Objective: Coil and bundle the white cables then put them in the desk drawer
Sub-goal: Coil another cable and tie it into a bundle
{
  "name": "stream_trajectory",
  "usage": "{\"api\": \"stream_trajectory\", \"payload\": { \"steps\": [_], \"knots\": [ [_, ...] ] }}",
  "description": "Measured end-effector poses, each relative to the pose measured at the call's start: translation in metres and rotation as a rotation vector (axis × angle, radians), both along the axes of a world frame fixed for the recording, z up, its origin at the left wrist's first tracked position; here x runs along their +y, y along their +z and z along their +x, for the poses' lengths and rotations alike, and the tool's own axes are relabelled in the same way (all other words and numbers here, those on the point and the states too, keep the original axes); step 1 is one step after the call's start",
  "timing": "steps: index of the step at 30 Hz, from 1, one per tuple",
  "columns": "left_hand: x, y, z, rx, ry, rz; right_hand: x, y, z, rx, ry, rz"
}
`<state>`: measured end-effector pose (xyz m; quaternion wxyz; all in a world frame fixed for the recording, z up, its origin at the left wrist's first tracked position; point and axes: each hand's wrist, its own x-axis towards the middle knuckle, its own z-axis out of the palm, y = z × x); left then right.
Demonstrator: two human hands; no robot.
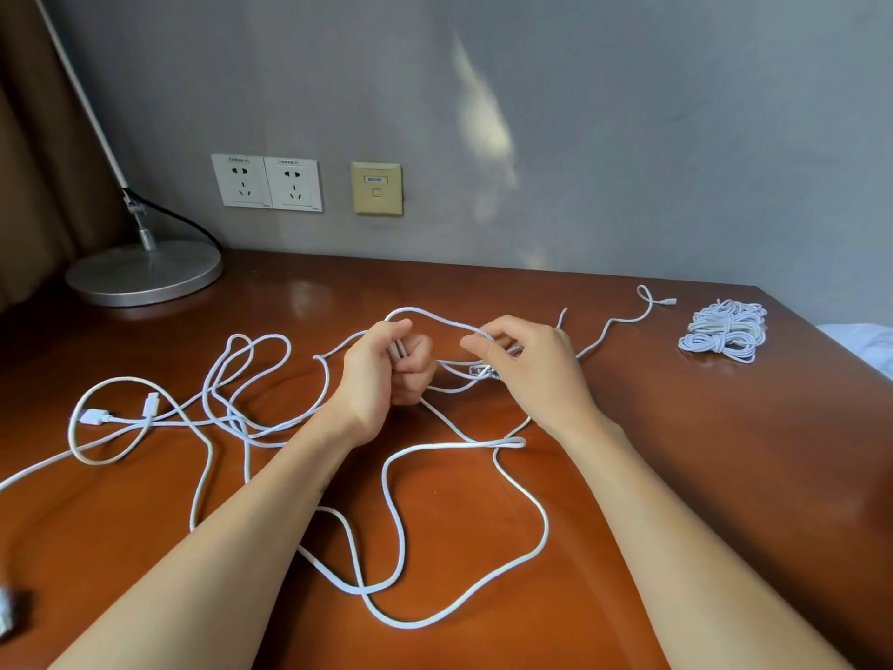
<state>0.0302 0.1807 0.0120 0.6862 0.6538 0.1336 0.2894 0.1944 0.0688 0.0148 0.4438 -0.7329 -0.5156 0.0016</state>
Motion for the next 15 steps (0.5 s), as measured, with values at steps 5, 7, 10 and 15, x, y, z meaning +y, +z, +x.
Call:
{"api": "stream_trajectory", "payload": {
  "steps": [5,7,10,15],
  "knots": [
    [0.0010,-0.0014,0.0000,0.026,-0.259,-0.060,-0.0012,0.0053,-0.0038,0.165,0.010,0.091],
    [-0.0004,-0.0034,0.0008,0.057,-0.285,-0.031,-0.0025,0.0075,-0.0038,0.161,0.011,0.115],
    [-0.0010,-0.0045,0.0002,0.057,-0.294,-0.021,-0.0030,0.0072,-0.0058,0.186,0.042,0.101],
    [-0.0007,-0.0023,-0.0008,0.011,-0.331,-0.143,-0.0005,0.0040,-0.0051,0.114,0.042,0.054]
  ]
}}
